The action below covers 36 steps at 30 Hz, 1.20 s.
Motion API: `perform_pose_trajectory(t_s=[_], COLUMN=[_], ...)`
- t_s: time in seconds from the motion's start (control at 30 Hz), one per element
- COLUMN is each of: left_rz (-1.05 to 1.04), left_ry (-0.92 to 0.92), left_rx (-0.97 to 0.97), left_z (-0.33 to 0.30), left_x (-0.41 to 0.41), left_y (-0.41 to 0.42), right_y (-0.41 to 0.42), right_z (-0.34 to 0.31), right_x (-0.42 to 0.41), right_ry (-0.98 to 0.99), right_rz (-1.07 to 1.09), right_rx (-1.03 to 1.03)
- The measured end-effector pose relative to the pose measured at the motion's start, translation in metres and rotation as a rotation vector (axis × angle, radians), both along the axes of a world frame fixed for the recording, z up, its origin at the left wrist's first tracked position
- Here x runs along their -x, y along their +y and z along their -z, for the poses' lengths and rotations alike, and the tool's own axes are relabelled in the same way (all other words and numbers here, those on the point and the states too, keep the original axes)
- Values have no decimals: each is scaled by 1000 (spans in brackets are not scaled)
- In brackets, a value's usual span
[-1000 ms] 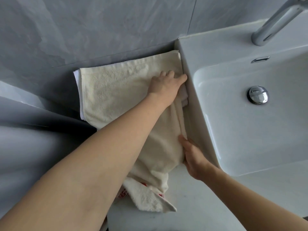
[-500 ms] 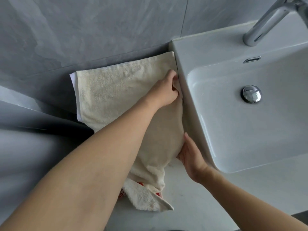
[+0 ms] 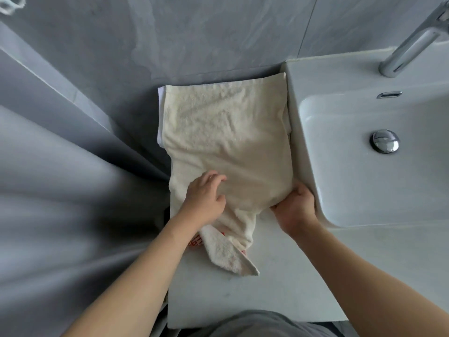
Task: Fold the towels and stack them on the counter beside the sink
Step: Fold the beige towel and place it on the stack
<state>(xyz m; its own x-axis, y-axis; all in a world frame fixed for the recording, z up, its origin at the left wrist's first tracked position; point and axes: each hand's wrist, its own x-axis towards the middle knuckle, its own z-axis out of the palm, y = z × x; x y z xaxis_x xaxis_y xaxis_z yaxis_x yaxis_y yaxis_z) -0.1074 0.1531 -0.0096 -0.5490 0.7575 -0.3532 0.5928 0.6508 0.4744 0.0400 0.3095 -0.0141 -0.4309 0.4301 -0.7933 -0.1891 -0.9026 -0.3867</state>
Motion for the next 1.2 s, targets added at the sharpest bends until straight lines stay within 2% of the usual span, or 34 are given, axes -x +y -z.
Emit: perform_pose_trajectory(t_s=[0.07,0.17,0.2,0.27,0.37,0.43,0.47,0.53,0.6,0.67,0.73,0.8,0.83,0.9,0.97,1.1,1.13,1.2], left_rz=[63,168,210,299,336,322,312,271,151,-42,-180,-238,-240,-207,-159,-2,37,104], left_ry=[5,75,99,118,163,232,249,204,71,-84,-155,-222,-255,-301,-317,-248,-224,-189], left_rx=[48,-93,-73,74,296,275,227,147,126,51,-69,-147,-151,-95,-6,108,127,183], left_z=[0,-1,0,6,16,19,19,15,4,-8,-18,-27,-30,-33,-33,-29,-27,-21], left_x=[-15,-34,-38,-45,-50,-49,-47,-43,-42,-43,-45,-46,-47,-50,-53,-70,-77,-94], left_y=[-27,-55,-62,-73,-80,-80,-79,-76,-72,-70,-66,-62,-61,-60,-64,-80,-85,-93], right_y=[-2,1,2,1,-9,-10,-9,-6,-2,-1,-1,-3,-6,-11,-13,-17,-20,-28], right_z=[-2,-6,-6,-3,11,21,24,21,15,9,4,6,9,16,20,16,14,10], right_x=[-1,3,5,5,-4,-10,-11,-12,-14,-15,-19,-25,-28,-32,-33,-39,-44,-60], right_ry=[-10,8,-11,-82,-221,-319,-359,-440,-474,-365,-190,-118,-143,-316,-463,-401,-409,-500], right_rz=[59,112,75,-131,-687,-969,-1024,-1001,-786,-469,-321,-368,-437,-571,-559,-564,-622,-791], right_rx=[-27,-48,-79,-230,-555,-700,-764,-870,-873,-642,-384,-246,-241,-386,-496,-459,-499,-732])
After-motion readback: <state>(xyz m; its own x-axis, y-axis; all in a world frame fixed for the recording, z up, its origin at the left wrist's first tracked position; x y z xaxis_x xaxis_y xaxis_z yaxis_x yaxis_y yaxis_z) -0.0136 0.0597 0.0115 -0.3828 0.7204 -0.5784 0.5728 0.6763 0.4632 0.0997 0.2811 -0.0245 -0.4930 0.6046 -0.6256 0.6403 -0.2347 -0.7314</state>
